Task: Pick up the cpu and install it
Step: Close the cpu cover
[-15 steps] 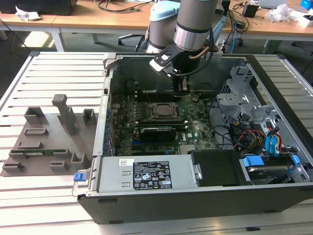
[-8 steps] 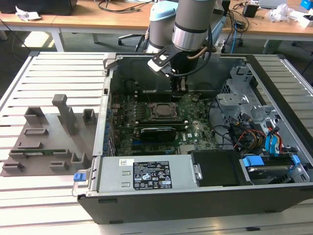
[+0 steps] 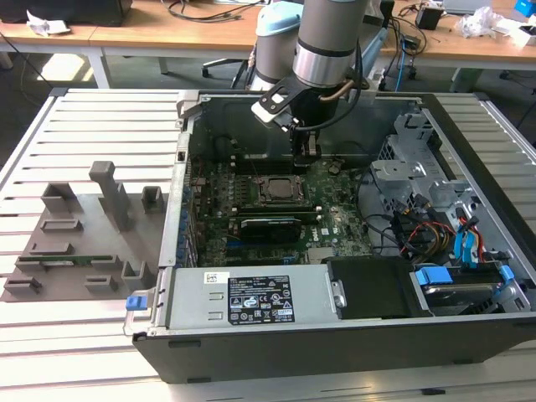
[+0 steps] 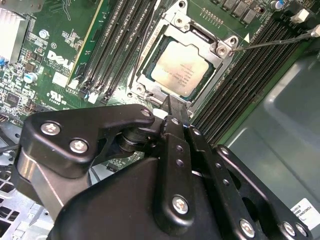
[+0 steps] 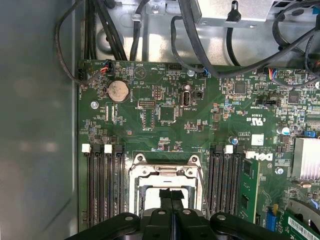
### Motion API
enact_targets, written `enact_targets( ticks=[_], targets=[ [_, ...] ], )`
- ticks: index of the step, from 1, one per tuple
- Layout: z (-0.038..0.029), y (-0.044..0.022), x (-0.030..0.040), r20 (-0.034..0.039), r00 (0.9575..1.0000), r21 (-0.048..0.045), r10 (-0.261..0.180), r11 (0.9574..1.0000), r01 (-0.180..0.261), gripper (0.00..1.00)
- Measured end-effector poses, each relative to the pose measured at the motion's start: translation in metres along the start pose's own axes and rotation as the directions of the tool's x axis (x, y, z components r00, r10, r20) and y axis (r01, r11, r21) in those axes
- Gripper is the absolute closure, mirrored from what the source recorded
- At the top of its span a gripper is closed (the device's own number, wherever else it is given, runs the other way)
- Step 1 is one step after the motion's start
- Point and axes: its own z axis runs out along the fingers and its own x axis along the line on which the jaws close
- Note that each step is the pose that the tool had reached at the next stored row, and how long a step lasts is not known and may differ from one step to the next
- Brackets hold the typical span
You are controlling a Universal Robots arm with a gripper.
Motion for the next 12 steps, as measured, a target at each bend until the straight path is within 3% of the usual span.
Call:
enact_targets(
  ticks=[12],
  targets=[
    [0.001,-0.0084,0.0002,0.0,1.0,0.0,0.0,1.0,0.0,0.89]
  ],
)
